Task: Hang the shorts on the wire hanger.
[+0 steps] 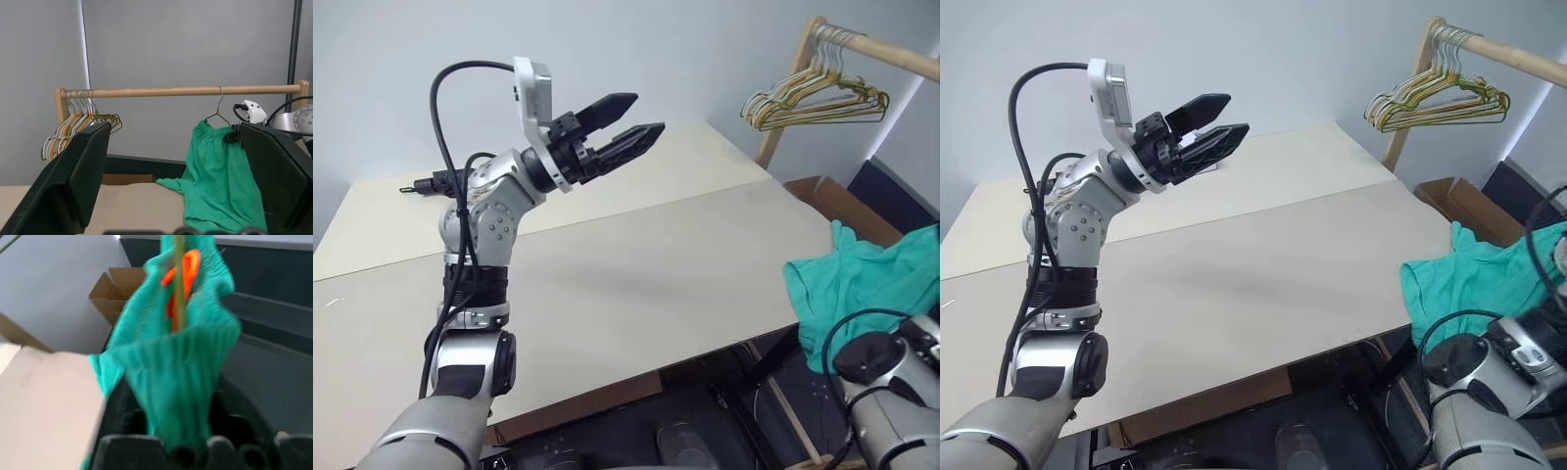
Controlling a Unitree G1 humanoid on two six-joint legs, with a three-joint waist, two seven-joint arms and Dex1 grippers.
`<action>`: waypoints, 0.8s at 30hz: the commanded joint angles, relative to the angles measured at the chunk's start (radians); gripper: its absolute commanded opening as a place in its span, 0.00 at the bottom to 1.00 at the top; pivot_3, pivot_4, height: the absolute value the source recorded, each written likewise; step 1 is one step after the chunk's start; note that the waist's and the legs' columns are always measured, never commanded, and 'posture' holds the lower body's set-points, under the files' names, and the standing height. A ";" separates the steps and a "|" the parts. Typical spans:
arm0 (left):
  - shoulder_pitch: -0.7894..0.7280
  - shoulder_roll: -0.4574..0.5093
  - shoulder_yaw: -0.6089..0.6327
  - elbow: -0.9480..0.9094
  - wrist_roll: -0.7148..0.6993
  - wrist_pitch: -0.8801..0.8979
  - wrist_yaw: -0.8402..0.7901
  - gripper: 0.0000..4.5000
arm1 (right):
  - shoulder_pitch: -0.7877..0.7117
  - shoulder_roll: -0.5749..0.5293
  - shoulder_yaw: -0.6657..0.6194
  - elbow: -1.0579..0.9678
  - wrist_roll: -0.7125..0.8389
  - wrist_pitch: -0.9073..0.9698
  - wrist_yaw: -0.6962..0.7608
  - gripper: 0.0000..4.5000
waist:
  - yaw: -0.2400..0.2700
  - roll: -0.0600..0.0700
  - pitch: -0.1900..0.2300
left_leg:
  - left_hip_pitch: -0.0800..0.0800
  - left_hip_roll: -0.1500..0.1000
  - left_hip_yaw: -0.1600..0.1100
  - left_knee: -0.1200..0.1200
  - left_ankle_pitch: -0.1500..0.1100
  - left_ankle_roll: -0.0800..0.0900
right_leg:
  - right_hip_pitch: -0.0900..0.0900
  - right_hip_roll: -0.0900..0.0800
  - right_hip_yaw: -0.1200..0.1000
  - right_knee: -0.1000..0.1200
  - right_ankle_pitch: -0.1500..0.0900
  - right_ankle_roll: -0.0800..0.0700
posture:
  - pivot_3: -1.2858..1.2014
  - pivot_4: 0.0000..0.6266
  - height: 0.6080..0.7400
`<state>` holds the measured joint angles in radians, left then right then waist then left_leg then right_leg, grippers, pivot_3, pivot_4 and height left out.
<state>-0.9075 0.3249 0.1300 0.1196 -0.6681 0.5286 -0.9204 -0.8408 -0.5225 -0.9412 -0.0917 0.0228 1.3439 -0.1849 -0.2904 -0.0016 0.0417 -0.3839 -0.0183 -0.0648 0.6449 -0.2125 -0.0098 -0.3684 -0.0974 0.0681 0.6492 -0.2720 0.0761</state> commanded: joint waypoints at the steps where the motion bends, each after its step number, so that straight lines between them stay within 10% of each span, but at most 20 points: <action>1: -0.019 0.012 0.003 -0.026 0.002 -0.021 -0.004 1.00 | 0.007 0.024 0.069 -0.107 -0.007 -0.014 -0.018 0.62 | 0.000 0.000 0.000 | 0.000 0.000 0.000 0.000 0.000 0.000 | 0.000 0.000 0.000 0.000 0.000 0.000 | 0.41 0.00 1.00; 6: -0.017 0.012 0.000 -0.020 0.006 -0.030 -0.007 1.00 | 0.078 0.096 0.197 -0.198 -0.068 -0.118 -0.083 0.99 | 0.000 0.001 0.000 | 0.000 0.000 -0.001 0.000 0.000 0.000 | 0.000 0.000 0.000 0.000 0.000 0.000 | 0.41 0.00 1.00; 17: 0.005 0.011 -0.007 -0.023 0.020 -0.065 -0.015 1.00 | 0.486 0.124 0.609 -0.211 -0.416 -0.955 -0.354 0.99 | -0.002 0.001 -0.001 | 0.000 0.000 -0.001 -0.001 0.000 0.000 | -0.001 0.000 0.000 -0.001 0.000 0.000 | 0.41 0.00 1.00; 24: 0.172 0.107 -0.022 -0.109 0.102 -0.112 -0.013 1.00 | 0.489 0.073 0.755 -0.189 -0.025 -1.192 0.187 0.99 | -0.026 -0.001 -0.001 | 0.006 0.003 0.000 -0.002 0.000 0.000 | 0.004 0.004 0.001 -0.002 -0.001 0.003 | 0.45 0.00 1.00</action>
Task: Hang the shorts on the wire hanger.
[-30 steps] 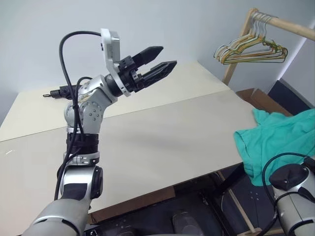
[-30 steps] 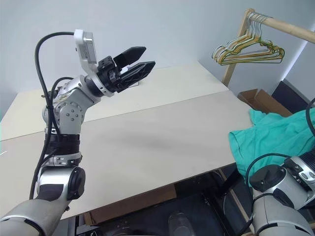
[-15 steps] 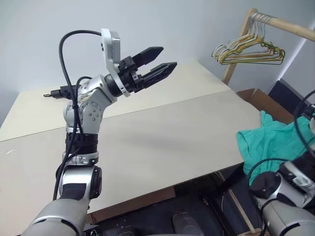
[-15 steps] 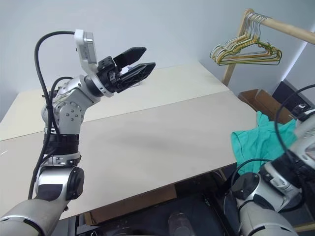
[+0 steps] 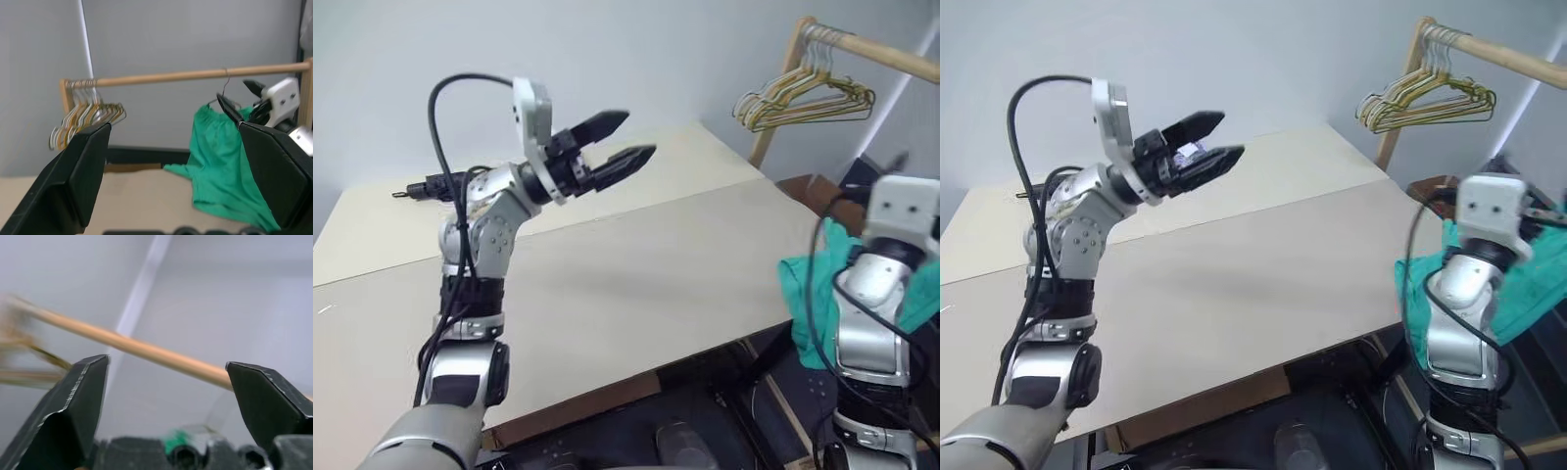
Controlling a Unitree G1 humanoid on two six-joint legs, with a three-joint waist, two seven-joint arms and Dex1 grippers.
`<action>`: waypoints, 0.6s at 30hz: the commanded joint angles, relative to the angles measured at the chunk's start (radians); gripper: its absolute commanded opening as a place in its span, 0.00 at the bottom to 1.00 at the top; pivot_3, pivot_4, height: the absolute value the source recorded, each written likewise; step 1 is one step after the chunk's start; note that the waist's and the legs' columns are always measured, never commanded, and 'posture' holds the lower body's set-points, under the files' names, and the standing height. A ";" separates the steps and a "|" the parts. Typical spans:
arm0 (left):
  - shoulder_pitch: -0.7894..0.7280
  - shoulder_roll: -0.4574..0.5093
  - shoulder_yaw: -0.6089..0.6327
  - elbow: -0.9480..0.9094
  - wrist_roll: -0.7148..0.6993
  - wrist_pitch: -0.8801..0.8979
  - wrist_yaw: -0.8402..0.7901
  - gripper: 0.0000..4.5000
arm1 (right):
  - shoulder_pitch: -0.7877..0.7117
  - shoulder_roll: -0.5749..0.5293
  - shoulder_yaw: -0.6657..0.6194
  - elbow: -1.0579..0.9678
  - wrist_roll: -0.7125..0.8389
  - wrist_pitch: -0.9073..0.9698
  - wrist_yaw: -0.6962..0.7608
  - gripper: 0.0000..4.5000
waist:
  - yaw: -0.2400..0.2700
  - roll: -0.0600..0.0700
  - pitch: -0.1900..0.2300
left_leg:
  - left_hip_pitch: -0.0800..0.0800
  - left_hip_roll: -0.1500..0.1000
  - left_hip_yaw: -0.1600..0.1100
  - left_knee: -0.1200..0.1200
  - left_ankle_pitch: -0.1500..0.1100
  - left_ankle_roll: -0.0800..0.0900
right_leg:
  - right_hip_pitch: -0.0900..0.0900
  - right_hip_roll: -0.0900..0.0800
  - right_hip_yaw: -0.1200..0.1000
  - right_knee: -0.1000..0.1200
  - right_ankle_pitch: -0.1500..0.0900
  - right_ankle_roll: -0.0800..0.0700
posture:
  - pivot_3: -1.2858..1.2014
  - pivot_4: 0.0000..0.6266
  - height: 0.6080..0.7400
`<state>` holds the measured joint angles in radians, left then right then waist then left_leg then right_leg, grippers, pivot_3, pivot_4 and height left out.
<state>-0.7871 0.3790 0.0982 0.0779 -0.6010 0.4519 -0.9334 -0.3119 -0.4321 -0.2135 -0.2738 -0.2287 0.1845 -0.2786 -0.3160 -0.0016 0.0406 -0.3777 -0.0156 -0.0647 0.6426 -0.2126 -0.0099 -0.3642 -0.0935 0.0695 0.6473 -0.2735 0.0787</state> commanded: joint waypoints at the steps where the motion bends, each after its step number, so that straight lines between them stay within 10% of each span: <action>1: 0.088 0.078 0.009 -0.089 0.057 -0.039 0.005 1.00 | -0.053 -0.034 0.031 0.005 0.298 -0.022 0.381 0.99 | 0.000 -0.001 0.001 | 0.002 0.000 -0.001 0.000 0.000 0.000 | 0.003 0.000 -0.001 0.000 0.000 0.000 | 0.45 0.00 1.00; 11: 0.434 0.342 0.029 -0.290 0.185 -0.063 -0.019 1.00 | -0.267 -0.242 0.132 0.268 0.656 0.143 1.152 0.99 | 0.138 -0.005 0.003 | 0.008 0.000 -0.010 -0.002 0.000 0.000 | 0.008 -0.001 -0.002 -0.004 0.001 -0.003 | 0.51 0.00 1.00; 18: 0.509 0.360 0.063 -0.366 0.120 -0.040 -0.033 1.00 | -0.277 -0.282 0.193 0.306 0.652 0.148 1.329 0.99 | 0.277 -0.011 0.008 | 0.005 -0.002 -0.004 -0.002 -0.001 -0.001 | 0.005 -0.004 -0.003 -0.006 0.003 -0.005 | 0.53 0.02 1.00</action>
<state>-0.2685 0.7304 0.1385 -0.2456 -0.4576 0.4165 -0.9644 -0.5805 -0.6978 -0.0046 0.0500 0.4144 0.3401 1.0273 -0.0393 -0.0131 0.0484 -0.3734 -0.0172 -0.0660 0.6411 -0.2132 -0.0105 -0.3595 -0.0973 0.0663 0.6417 -0.2709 0.0741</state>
